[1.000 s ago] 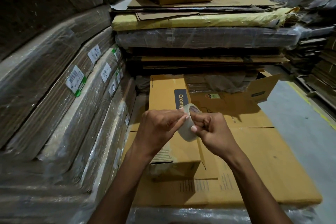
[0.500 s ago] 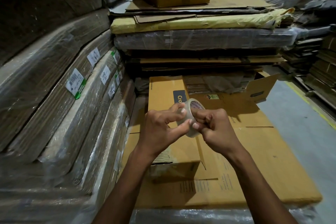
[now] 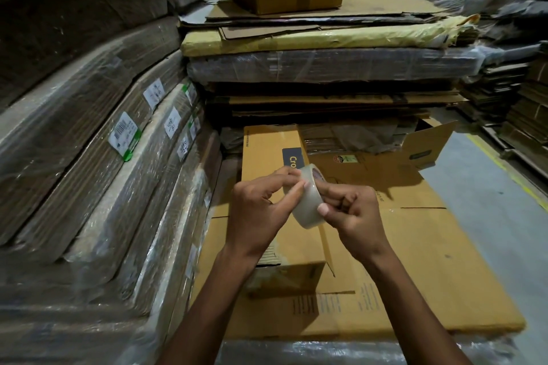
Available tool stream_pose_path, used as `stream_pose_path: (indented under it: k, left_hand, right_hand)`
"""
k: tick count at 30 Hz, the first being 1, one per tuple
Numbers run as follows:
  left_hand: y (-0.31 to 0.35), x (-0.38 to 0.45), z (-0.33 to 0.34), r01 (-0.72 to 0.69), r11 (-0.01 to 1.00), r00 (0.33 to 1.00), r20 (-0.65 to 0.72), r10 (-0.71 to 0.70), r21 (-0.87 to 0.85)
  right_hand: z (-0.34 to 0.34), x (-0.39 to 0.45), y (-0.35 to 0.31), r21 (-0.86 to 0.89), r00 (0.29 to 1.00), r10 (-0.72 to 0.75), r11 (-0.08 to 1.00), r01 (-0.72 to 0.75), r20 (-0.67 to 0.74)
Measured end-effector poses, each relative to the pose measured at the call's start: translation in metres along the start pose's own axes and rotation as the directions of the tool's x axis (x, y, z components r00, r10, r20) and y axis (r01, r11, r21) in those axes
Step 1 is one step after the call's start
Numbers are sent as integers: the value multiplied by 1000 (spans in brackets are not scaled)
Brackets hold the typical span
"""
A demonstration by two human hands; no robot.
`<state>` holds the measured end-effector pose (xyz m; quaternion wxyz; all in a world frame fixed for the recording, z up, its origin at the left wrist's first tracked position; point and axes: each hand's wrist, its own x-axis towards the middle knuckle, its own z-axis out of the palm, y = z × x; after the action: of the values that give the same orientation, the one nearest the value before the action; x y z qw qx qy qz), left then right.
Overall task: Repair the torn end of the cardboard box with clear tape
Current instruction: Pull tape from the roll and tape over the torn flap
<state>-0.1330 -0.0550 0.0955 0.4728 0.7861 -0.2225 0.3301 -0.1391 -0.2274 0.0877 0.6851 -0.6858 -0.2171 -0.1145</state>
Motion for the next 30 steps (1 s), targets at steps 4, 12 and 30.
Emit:
stream_pose_path:
  k: [4,12,30]
  left_hand:
    - [9,-7,7,60,997,998,16,-59,-49]
    - [16,-20,15,-154,981,988,30,151,114]
    - [17,-39,17,-210,871,964,-57,261,444]
  right_hand:
    - [11,-2,-6,202,973,139,974,-100,-186]
    - [17,-2,-21,254,884,417,897,-362,-210]
    - [29,-8,-37,532,874,483,756,-382,-59]
